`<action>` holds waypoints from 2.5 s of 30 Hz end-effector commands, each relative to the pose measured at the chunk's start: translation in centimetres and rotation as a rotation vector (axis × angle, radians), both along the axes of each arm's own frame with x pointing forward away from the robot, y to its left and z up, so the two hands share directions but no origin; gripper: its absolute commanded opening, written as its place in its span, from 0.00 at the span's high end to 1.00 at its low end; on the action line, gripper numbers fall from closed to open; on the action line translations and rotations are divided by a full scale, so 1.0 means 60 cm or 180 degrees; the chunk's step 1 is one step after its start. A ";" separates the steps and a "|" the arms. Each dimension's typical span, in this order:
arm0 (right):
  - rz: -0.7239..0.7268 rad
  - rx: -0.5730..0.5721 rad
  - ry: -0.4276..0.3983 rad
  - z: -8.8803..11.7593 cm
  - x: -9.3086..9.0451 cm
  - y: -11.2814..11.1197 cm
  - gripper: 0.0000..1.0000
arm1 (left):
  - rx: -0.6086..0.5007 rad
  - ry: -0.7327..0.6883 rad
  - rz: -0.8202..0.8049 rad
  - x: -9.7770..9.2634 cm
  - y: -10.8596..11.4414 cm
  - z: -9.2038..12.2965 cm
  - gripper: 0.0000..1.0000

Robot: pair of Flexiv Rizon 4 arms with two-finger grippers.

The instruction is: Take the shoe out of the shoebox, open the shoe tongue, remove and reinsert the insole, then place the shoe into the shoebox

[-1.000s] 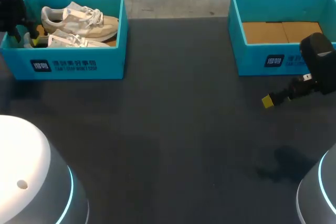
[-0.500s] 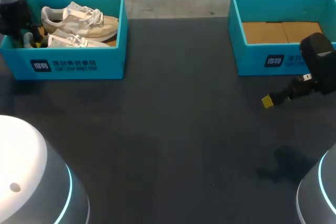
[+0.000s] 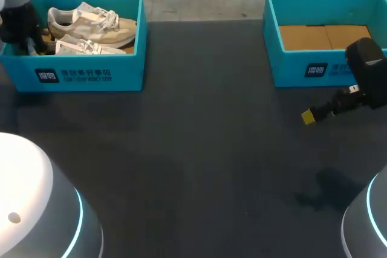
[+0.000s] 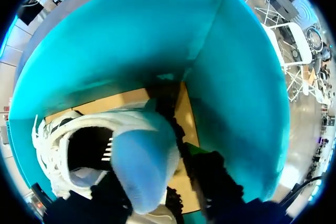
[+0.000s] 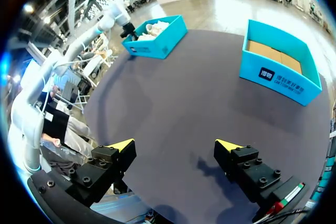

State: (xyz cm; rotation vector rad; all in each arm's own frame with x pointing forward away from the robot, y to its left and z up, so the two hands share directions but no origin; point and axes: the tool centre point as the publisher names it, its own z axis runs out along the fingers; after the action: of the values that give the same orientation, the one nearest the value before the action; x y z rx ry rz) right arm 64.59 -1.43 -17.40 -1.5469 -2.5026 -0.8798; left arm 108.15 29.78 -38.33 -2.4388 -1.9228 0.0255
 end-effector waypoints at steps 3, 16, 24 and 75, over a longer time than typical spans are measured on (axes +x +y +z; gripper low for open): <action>-0.0007 0.0003 -0.0008 -0.002 -0.003 -0.001 0.00 | 0.0004 0.0040 -0.0060 0.003 0.001 0.013 1.00; -0.0007 0.0003 -0.0008 -0.002 -0.003 -0.001 0.00 | 0.0088 0.0080 -0.0413 -0.011 0.006 0.092 1.00; -0.0007 0.0003 -0.0008 -0.002 -0.003 -0.001 0.00 | 0.0039 0.0017 -0.0624 -0.028 0.000 0.146 1.00; -0.0007 0.0003 -0.0008 -0.002 -0.003 -0.001 0.00 | 0.0010 -0.0128 -0.0654 -0.079 -0.035 0.326 1.00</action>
State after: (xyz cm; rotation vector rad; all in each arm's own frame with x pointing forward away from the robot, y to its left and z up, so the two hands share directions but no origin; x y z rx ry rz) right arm 64.59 -1.43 -17.40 -1.5469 -2.5026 -0.8798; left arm 103.55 27.65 -18.98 -2.6392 -1.6746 -0.0284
